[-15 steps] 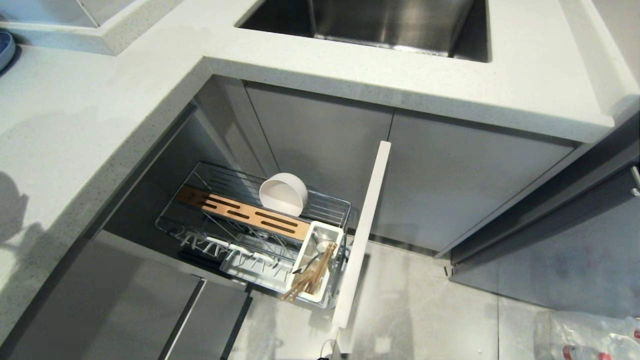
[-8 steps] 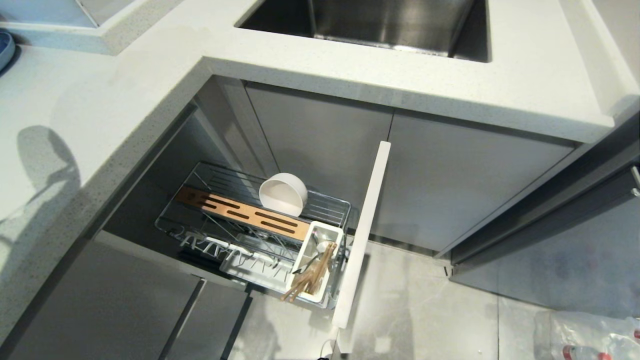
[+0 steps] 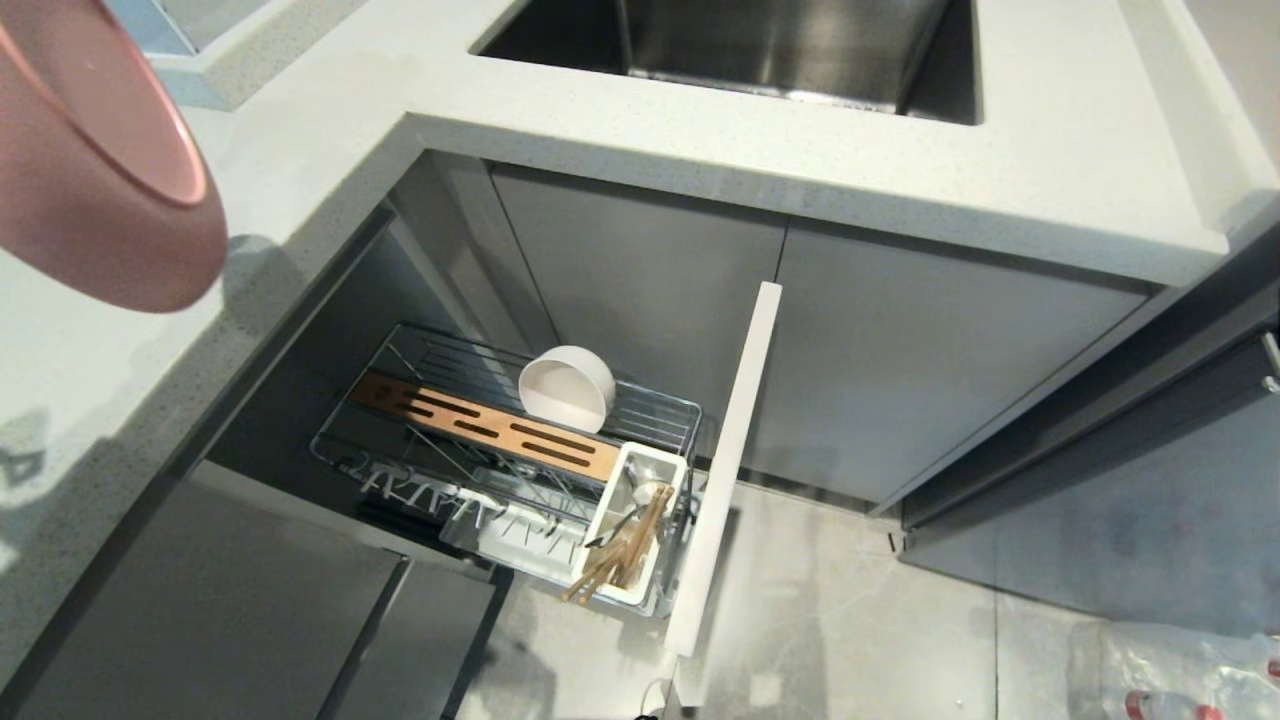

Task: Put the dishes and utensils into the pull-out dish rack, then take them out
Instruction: Pick up the plate and place it in the cupboard

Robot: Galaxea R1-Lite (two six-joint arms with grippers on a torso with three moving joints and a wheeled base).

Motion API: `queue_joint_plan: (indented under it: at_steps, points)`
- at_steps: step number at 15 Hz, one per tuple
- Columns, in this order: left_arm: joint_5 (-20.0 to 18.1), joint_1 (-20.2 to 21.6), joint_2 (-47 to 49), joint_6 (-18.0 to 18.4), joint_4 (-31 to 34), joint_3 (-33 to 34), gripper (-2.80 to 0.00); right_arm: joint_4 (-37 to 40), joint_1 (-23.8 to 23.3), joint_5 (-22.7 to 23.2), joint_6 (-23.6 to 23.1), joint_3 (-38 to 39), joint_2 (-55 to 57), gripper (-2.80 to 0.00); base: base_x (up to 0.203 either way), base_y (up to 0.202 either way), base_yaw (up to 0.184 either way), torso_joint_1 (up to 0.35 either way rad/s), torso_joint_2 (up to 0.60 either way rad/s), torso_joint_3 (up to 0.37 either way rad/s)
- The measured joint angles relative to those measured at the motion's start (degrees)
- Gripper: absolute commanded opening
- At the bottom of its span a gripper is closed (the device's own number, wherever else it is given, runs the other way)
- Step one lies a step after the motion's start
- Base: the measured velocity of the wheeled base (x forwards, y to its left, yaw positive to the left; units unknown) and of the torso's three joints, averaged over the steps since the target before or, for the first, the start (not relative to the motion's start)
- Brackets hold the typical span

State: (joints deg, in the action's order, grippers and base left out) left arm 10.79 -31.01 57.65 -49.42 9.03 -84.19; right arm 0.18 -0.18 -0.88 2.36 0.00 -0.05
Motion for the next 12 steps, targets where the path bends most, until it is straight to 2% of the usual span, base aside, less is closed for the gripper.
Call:
queue_joint_plan:
  at_steps: [3, 5, 6, 8, 10, 12]
  points:
    - [0.38, -2.26, 1.48, -4.21, -0.51, 4.78, -2.8, 0.0, 0.02, 0.0, -0.02, 0.0, 0.0, -2.8, 0.0, 0.0, 0.0, 0.0, 0.0, 0.0]
    - [3.26, -4.1, 3.6, -7.56, -1.54, 6.07, -2.8, 0.0, 0.02, 0.0, -0.01, 0.0, 0.0, -2.8, 0.0, 0.0, 0.0, 0.0, 0.0, 0.0]
    - [6.37, -6.17, 4.98, -8.85, -2.07, 6.4, -2.8, 0.0, 0.02, 0.0, -0.02, 0.0, 0.0, -2.8, 0.0, 0.0, 0.0, 0.0, 0.0, 0.0]
    - [15.38, -11.11, 8.84, -10.87, -4.32, 7.1, -2.8, 0.0, 0.0, 0.0, 0.0, 0.0, 0.0, -2.8, 0.0, 0.0, 0.0, 0.0, 0.0, 0.0]
    - [23.67, -13.94, 13.35, -11.61, -9.34, 7.67, -2.8, 0.0, 0.02, 0.0, 0.0, 0.0, 0.0, -2.8, 0.0, 0.0, 0.0, 0.0, 0.0, 0.0]
    - [28.66, -15.13, 17.09, -11.86, -13.79, 9.16, -2.8, 0.0, 0.0, 0.0, 0.0, 0.0, 0.0, -2.8, 0.0, 0.0, 0.0, 0.0, 0.0, 0.0]
